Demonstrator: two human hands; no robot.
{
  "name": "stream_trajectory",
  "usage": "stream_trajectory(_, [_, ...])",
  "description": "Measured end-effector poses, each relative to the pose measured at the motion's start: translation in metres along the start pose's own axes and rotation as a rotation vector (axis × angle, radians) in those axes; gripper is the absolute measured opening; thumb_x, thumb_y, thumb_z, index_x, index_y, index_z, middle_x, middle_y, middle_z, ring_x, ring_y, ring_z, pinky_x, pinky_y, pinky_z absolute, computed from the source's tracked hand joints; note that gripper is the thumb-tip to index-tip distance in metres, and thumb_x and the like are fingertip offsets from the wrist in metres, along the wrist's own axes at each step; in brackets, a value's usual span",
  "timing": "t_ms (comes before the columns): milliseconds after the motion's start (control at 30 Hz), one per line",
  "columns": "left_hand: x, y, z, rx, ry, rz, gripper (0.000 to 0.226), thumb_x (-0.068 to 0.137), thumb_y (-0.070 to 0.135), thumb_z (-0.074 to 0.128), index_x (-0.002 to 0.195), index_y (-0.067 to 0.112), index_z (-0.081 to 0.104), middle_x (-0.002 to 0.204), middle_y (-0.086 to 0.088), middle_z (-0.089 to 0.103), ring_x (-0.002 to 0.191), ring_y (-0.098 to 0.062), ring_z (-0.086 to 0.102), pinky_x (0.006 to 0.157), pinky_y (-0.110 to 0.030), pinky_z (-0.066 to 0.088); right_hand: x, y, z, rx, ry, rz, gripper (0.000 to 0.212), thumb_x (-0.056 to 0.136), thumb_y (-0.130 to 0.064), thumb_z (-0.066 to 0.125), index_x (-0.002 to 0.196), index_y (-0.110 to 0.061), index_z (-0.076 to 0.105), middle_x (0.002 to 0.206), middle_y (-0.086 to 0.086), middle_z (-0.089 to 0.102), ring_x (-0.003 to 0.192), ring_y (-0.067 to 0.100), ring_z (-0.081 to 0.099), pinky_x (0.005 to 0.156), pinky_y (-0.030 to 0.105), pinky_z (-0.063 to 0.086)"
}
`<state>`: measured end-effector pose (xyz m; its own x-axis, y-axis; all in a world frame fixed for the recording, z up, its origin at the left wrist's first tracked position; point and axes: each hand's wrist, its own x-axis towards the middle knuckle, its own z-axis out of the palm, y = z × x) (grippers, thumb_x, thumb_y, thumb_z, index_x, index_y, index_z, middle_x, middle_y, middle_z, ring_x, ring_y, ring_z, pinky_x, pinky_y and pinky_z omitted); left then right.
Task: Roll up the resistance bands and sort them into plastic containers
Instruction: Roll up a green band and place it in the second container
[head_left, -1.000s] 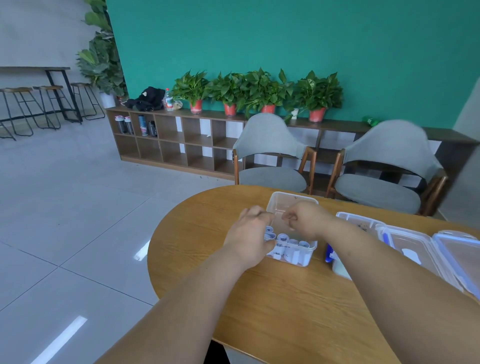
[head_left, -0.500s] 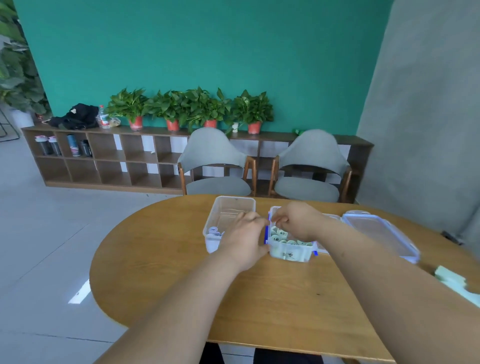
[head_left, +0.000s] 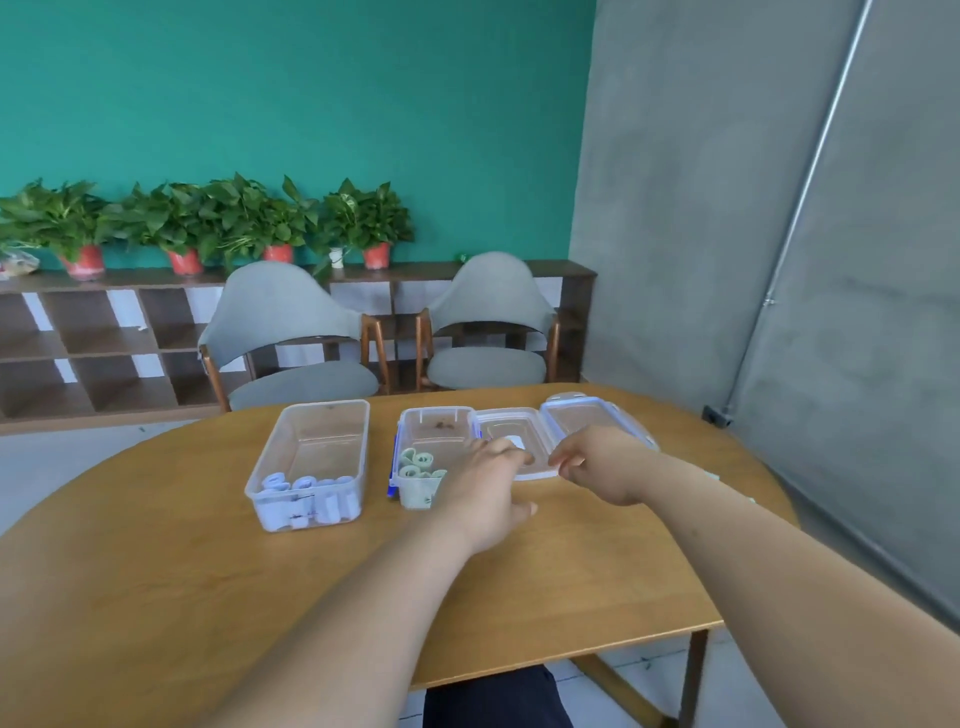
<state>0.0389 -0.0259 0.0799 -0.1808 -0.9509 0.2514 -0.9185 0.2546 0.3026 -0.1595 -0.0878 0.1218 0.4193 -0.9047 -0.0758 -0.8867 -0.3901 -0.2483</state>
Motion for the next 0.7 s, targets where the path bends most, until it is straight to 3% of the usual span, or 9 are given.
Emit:
stream_trajectory(133, [0.019, 0.034, 0.019, -0.009, -0.045, 0.053, 0.06, 0.094, 0.044, 0.074, 0.148, 0.03, 0.054, 0.146, 0.009, 0.049, 0.141, -0.018, 0.04, 0.112, -0.041, 0.043, -0.014, 0.042, -0.003, 0.044, -0.003, 0.083, 0.024, 0.103, -0.029, 0.057, 0.121, -0.037, 0.071, 0.114, -0.012, 0.071, 0.109, 0.015, 0.067, 0.093, 0.033, 0.055])
stream_trajectory(233, [0.033, 0.058, 0.034, -0.016, -0.085, 0.084, 0.061, 0.094, 0.043, 0.074, 0.15, 0.029, 0.052, 0.149, 0.008, 0.047, 0.143, -0.018, 0.039, 0.114, -0.04, 0.041, -0.025, 0.072, -0.005, 0.06, 0.012, 0.136, 0.025, 0.101, -0.029, 0.058, 0.121, -0.037, 0.071, 0.111, -0.013, 0.07, 0.103, 0.013, 0.064, 0.084, 0.028, 0.052])
stream_trajectory(400, [0.056, 0.09, 0.059, -0.008, -0.143, 0.137, 0.064, 0.095, 0.043, 0.073, 0.152, 0.025, 0.051, 0.15, 0.007, 0.046, 0.143, -0.019, 0.039, 0.117, -0.038, 0.038, -0.031, 0.123, 0.002, 0.076, 0.036, 0.266, 0.027, 0.096, -0.033, 0.063, 0.122, -0.033, 0.07, 0.114, -0.008, 0.072, 0.105, 0.017, 0.067, 0.094, 0.039, 0.058])
stream_trajectory(567, [0.072, 0.11, 0.09, -0.008, -0.211, 0.158, 0.065, 0.096, 0.044, 0.071, 0.154, 0.024, 0.049, 0.153, 0.006, 0.044, 0.144, -0.02, 0.037, 0.119, -0.037, 0.035, -0.035, 0.161, 0.018, 0.016, 0.032, 0.378, 0.046, 0.1, -0.037, 0.064, 0.144, -0.027, 0.058, 0.137, 0.001, 0.063, 0.122, 0.025, 0.061, 0.097, 0.036, 0.054])
stream_trajectory(700, [0.079, 0.118, 0.107, -0.011, -0.24, 0.172, 0.064, 0.098, 0.044, 0.069, 0.155, 0.025, 0.047, 0.154, 0.007, 0.043, 0.146, -0.018, 0.036, 0.121, -0.036, 0.034, -0.032, 0.184, 0.031, 0.054, 0.104, 0.47, 0.052, 0.1, -0.035, 0.063, 0.15, -0.03, 0.05, 0.135, 0.003, 0.062, 0.109, 0.025, 0.065, 0.083, 0.033, 0.055])
